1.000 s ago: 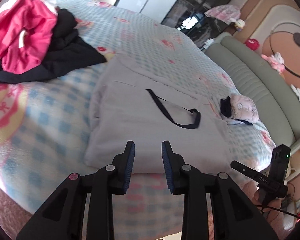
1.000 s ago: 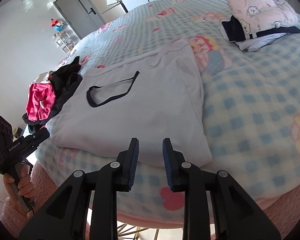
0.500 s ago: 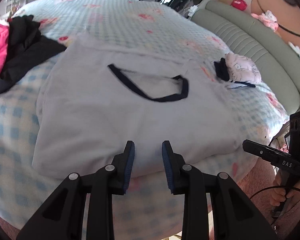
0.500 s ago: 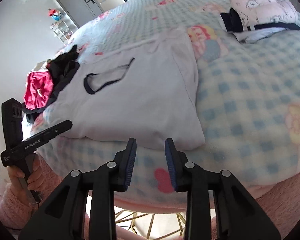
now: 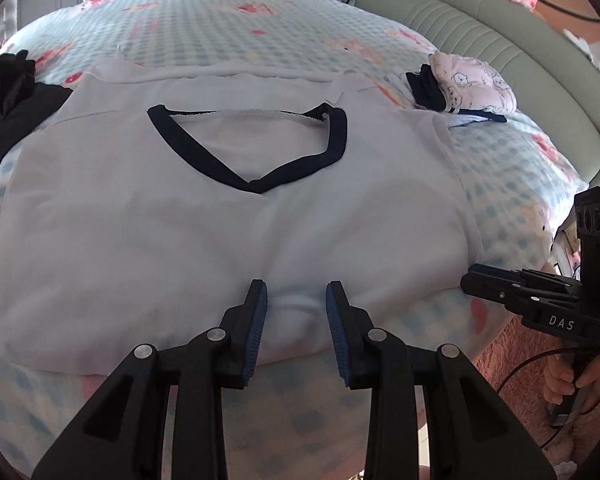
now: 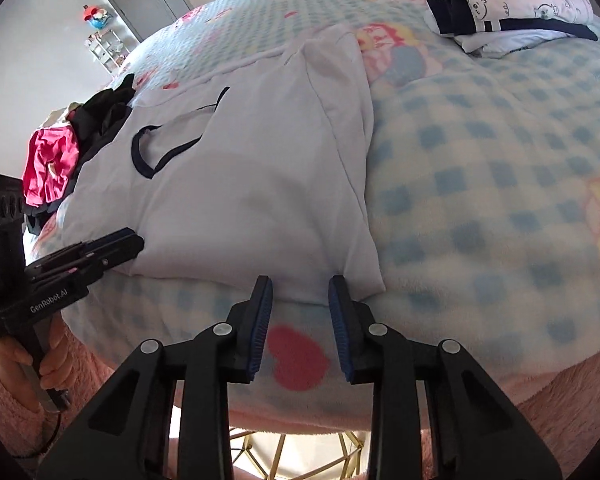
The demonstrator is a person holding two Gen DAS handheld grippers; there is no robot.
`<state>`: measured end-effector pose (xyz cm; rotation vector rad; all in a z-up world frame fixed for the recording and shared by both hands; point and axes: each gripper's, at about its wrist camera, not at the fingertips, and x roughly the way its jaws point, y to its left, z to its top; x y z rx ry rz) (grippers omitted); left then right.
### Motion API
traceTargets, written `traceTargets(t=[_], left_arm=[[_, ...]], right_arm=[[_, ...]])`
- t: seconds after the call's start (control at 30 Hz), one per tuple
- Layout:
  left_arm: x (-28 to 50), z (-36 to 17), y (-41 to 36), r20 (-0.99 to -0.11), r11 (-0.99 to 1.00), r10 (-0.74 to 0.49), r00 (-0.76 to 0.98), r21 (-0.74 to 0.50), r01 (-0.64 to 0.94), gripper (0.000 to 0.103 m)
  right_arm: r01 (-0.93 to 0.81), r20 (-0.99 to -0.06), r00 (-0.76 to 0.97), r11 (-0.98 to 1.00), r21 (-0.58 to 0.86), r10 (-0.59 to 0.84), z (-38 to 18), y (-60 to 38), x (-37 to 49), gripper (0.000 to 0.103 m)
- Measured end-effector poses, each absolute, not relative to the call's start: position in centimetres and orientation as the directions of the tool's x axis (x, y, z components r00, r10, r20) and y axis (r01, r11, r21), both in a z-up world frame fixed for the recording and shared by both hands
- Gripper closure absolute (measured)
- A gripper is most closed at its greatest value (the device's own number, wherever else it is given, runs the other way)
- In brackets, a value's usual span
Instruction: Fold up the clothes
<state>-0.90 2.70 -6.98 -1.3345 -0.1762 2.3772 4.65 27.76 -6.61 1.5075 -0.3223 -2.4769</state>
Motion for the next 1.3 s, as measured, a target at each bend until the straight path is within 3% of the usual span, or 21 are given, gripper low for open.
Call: traceTargets(t=[0.13, 0.23, 0.6, 0.8, 0.83, 0.87, 0.97, 1.13, 1.2, 1.3], left_arm=[[-0.5, -5.2, 1.6, -0.729, -0.883, 0.469, -0.499, -0.373, -0.286, 0.070], [-0.7, -4.6, 0.7, -0.686, -0.860, 0.510, -0.519, -0.421, -0.288, 0.069], [-4.6, -5.3, -0.8, -0.717, -0.879, 0.475, -0.510, -0.409, -0.243, 0.069], [-5.5, -7.2, -2.6, -0.748, -0.914, 0.399, -0.530, -0.373, -0.161, 0.071], [-5.0, -6.9, -3.3, -0.745, -0.936, 0.337, -0.576, -0.332, -0.118, 0.074], [-4.5, -6.4, -4.0, -0.733, -0.946, 0.301, -0.610, -0.310, -0.094, 0.073], [-4.2, -5.7, -6.6, -0.720, -0.942, 0.292, -0.629, -0.332, -0.058, 0.073], [-4.9, -5.1, -9.6, -0.709, -0.933, 0.304, -0.636, -0.357, -0.048, 0.072], [-5.2, -5.2, -10.1, -0.704, -0.926, 0.319, -0.634, -0.375, -0.049, 0.071], [-5.1, -5.8, -10.3, -0.688, -0.905, 0.343, -0.639, -0.424, -0.029, 0.071]], right_arm=[[0.161, -0.790, -0.498, -0.933, 0.321, -0.358, -3.1, 26.8, 4.1, 0.069], [0.233, -0.748, -0.531, -0.917, 0.323, -0.399, -0.8, 25.3, 2.6, 0.061], [0.325, -0.774, -0.501, -0.913, 0.246, -0.387, -1.4, 20.5, -3.7, 0.060], [0.199, -0.846, -0.457, -0.958, 0.205, -0.275, -6.1, 22.5, -5.6, 0.063], [0.177, -0.839, -0.460, -0.956, 0.234, -0.291, -6.6, 23.4, -5.4, 0.065], [0.152, -0.833, -0.469, -0.956, 0.251, -0.293, -6.9, 24.4, -5.0, 0.074], [0.091, -0.822, -0.491, -0.955, 0.281, -0.289, -6.3, 26.6, -3.9, 0.078], [0.075, -0.811, -0.518, -0.959, 0.272, -0.271, -4.8, 27.6, -4.0, 0.073], [0.079, -0.808, -0.529, -0.963, 0.259, -0.261, -4.5, 27.5, -4.4, 0.065], [0.084, -0.802, -0.545, -0.967, 0.239, -0.245, -4.0, 27.3, -5.0, 0.065]])
